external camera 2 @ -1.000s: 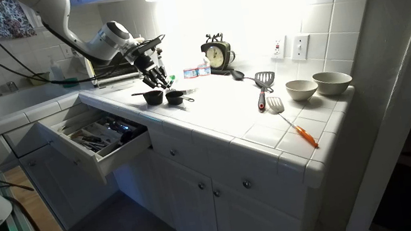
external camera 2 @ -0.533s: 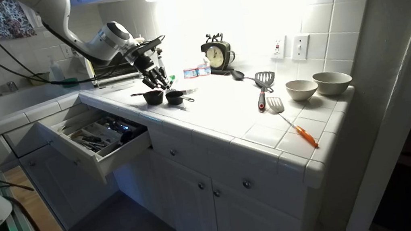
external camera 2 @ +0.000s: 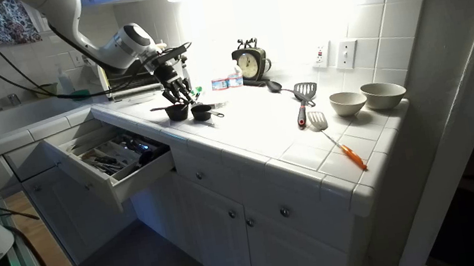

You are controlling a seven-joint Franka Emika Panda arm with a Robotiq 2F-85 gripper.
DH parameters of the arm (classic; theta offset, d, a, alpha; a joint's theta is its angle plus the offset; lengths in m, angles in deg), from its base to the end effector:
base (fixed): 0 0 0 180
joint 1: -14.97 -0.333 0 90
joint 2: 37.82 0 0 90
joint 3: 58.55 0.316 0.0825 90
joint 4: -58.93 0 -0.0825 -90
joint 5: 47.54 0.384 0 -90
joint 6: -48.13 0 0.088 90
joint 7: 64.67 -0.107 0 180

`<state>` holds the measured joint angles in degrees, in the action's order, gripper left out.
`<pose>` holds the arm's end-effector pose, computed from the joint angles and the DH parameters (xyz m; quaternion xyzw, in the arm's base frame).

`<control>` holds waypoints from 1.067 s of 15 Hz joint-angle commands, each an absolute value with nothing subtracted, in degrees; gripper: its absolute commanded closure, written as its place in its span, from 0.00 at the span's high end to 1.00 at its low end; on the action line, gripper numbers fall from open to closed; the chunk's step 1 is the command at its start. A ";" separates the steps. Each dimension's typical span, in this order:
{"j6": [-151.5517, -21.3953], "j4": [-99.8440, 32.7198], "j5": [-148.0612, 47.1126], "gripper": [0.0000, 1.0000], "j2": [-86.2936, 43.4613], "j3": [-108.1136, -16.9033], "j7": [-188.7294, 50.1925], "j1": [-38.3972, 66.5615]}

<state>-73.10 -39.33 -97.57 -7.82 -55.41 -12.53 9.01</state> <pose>0.6640 0.0670 0.2878 0.6618 0.6686 -0.1723 0.2921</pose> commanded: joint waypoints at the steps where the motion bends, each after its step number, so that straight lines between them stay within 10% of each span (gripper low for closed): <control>1: -71.21 -37.17 -94.33 0.04 -6.88 -54.32 -11.77 9.94; 16: -71.69 -36.49 -89.25 0.04 -7.40 -54.62 -11.82 10.49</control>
<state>-72.85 -37.98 -91.10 -7.83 -55.36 -12.52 9.97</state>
